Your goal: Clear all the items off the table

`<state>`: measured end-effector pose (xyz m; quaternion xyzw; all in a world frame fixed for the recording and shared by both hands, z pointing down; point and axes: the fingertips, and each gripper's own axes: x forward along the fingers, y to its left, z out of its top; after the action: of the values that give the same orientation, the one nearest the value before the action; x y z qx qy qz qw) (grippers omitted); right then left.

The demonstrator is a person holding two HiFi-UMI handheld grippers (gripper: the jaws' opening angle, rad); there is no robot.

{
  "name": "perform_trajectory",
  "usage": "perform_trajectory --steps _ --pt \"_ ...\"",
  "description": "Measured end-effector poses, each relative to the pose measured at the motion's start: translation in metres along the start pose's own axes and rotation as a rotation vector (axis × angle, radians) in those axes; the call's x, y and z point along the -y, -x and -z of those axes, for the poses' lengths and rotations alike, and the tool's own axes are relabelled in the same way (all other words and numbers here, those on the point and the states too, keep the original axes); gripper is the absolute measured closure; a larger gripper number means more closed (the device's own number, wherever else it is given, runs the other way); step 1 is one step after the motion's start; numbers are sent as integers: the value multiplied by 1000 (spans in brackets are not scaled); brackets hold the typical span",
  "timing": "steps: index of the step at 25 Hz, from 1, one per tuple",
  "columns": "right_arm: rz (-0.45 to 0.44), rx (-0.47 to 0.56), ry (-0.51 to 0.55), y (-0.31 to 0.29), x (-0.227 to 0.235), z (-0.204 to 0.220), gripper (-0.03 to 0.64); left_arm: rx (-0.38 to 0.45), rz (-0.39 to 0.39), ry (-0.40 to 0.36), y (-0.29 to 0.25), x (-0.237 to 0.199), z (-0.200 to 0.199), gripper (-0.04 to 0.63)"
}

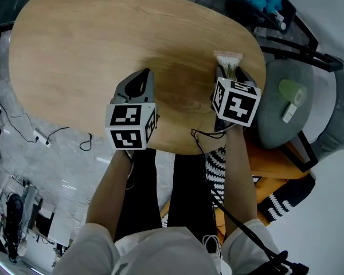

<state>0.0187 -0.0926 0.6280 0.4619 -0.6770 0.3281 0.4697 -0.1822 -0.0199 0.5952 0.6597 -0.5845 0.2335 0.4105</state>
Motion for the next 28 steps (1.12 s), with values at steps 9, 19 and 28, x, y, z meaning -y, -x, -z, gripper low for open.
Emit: perform_trajectory --steps 9,19,28 --pt "1 34 -39 28 14 16 393 13 11 -14 7 20 3 592" --pt "64 58 -199 76 91 71 394 -23 85 -106 5 103 18 592" --pt "172 51 -448 127 196 150 394 -83 272 -295 -11 239 25 592"
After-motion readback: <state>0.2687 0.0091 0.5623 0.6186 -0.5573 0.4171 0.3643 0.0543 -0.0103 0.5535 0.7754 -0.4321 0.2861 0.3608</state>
